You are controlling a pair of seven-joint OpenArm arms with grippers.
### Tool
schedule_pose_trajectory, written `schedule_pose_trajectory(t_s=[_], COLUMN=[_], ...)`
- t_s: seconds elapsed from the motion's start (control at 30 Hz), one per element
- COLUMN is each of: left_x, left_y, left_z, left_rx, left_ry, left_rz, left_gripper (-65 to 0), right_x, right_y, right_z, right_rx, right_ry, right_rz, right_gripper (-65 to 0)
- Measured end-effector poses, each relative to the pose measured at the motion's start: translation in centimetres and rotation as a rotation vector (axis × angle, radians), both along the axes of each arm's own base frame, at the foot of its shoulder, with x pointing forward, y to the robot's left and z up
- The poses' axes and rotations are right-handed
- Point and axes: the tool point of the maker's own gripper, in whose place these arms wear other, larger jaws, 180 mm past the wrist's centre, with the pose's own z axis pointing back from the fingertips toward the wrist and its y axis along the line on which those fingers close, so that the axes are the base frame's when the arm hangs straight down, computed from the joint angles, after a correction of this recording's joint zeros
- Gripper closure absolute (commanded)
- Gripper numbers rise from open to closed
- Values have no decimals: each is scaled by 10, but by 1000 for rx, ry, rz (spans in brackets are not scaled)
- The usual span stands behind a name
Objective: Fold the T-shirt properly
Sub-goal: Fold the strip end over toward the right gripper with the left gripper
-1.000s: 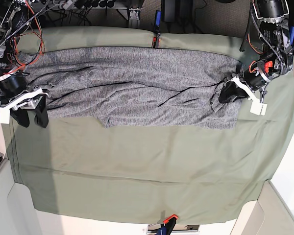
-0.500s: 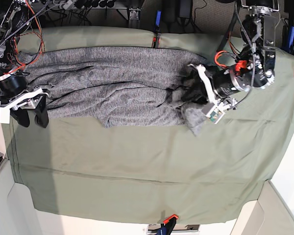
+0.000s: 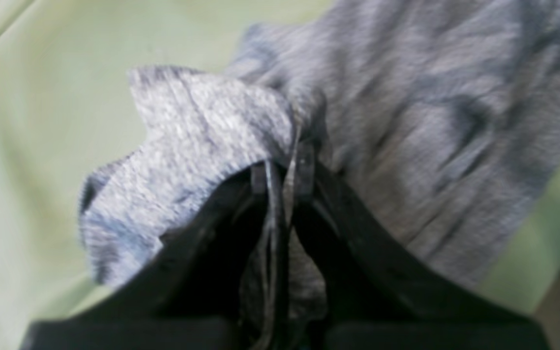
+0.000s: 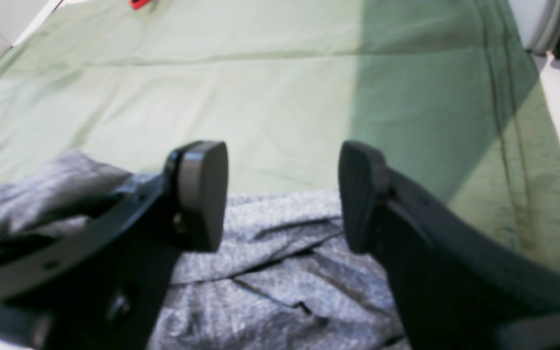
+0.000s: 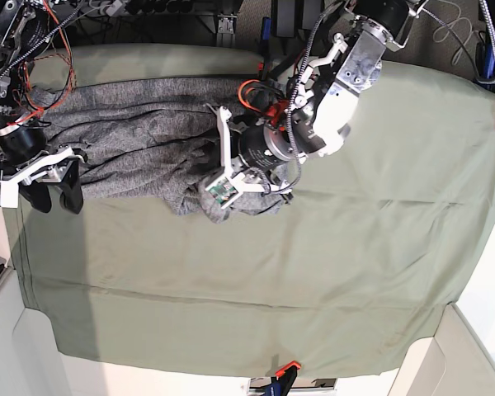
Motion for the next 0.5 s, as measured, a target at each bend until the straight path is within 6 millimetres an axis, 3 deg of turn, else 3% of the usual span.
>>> schedule_pose_trajectory(t_s=[0.1,0.2,0.33,0.47,0.5], left_x=[-6,-7,-6,-3,-3], left_y=[-22,-43,-56,-51,-51], left_z=[-8,-3,-3,-9,-9], left_rx=[-8,-42,-53,-29,-30], left_ry=[51,61,65,67,68], left_rz=[-26,-44,-51,-43,-44], left_gripper=[0,0,-8,-325,-364], right_x=[0,0,0,0,0], right_y=[-4,-10,-16,-16,-16], right_z=[0,2,3,3,2], right_rx=[-17,-42,-68,-71,-71], right_ry=[3,2,6,10,10], right_rz=[0,3,1,1,1], right_gripper=[-360,-360,-360,-360,-360])
